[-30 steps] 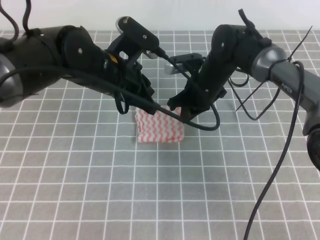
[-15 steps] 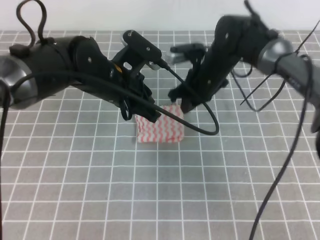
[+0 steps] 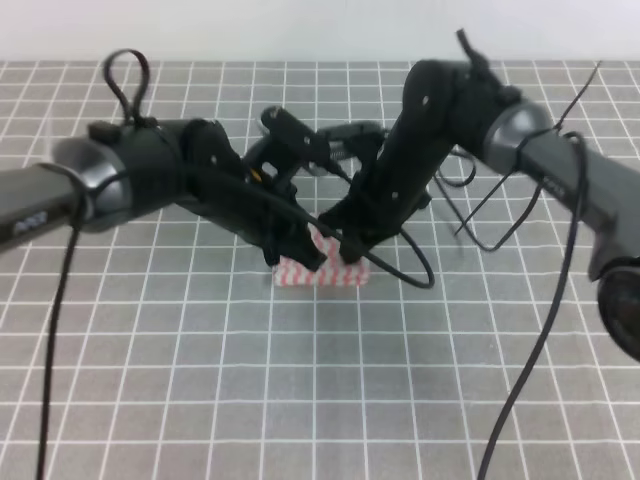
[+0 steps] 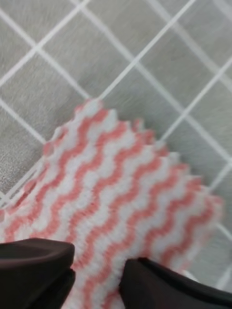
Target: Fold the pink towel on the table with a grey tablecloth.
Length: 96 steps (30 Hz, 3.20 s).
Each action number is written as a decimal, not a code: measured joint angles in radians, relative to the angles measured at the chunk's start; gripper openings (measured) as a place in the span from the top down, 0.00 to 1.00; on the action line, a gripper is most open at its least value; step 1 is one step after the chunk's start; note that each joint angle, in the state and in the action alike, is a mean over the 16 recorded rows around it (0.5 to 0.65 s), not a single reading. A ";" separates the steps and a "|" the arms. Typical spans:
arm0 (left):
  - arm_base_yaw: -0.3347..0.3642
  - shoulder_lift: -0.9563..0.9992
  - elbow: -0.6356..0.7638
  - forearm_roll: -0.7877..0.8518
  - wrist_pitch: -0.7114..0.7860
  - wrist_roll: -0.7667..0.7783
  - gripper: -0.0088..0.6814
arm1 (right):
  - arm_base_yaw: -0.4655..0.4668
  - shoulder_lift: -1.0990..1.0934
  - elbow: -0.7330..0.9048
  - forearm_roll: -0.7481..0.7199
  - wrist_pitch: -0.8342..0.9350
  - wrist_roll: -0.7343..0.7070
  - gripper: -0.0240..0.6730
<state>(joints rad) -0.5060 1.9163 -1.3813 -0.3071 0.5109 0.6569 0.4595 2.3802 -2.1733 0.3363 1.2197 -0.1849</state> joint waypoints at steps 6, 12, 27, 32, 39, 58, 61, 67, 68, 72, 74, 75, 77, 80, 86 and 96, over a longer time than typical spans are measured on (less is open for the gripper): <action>0.000 0.066 0.000 -0.001 -0.003 -0.002 0.99 | 0.009 0.011 0.000 -0.007 -0.001 0.000 0.99; 0.000 0.104 -0.002 -0.007 -0.004 -0.004 0.99 | 0.010 -0.026 0.001 -0.033 -0.001 0.000 0.99; 0.008 -0.166 0.008 -0.006 0.004 -0.053 0.99 | 0.010 -0.316 0.002 -0.092 -0.049 0.000 0.99; 0.022 -0.360 0.067 0.017 0.001 -0.105 0.99 | 0.014 -0.444 0.000 -0.081 -0.084 -0.004 0.99; 0.038 -0.628 0.212 0.101 0.001 -0.235 0.99 | 0.030 -0.604 0.041 -0.066 -0.149 -0.021 0.99; 0.040 -1.311 0.609 0.466 0.157 -0.678 0.99 | 0.076 -1.242 1.016 -0.031 -0.898 -0.052 0.99; 0.040 -1.375 0.660 0.474 0.187 -0.702 0.99 | 0.077 -1.351 1.162 -0.024 -0.986 -0.053 0.99; 0.040 -1.451 0.753 0.467 0.278 -0.731 0.99 | 0.077 -1.505 1.340 0.014 -1.000 -0.053 0.99; 0.040 -1.460 0.766 0.465 0.293 -0.733 0.99 | 0.077 -1.522 1.358 0.021 -0.986 -0.053 0.99; 0.040 -1.480 0.810 0.452 0.351 -0.735 0.99 | 0.077 -1.571 1.410 0.049 -0.930 -0.053 0.99; 0.040 -1.487 0.826 0.445 0.380 -0.735 0.99 | 0.077 -1.584 1.425 0.062 -0.905 -0.053 0.99; 0.040 -1.487 0.831 0.443 0.394 -0.735 0.99 | 0.077 -1.588 1.429 0.068 -0.895 -0.053 0.99; 0.040 -1.487 0.840 0.441 0.417 -0.734 0.99 | 0.077 -1.593 1.435 0.077 -0.881 -0.053 0.99; 0.040 -1.486 0.847 0.442 0.437 -0.732 0.99 | 0.077 -1.594 1.439 0.082 -0.872 -0.053 0.99; 0.040 -1.485 0.849 0.443 0.443 -0.732 0.99 | 0.077 -1.594 1.439 0.083 -0.906 -0.058 0.99; 0.040 -1.483 0.849 0.445 0.444 -0.730 0.99 | 0.076 -1.592 1.438 0.075 -0.896 -0.103 0.99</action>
<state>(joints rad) -0.4656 0.4332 -0.5319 0.1376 0.9546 -0.0732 0.5355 0.7878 -0.7356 0.4112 0.3240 -0.2880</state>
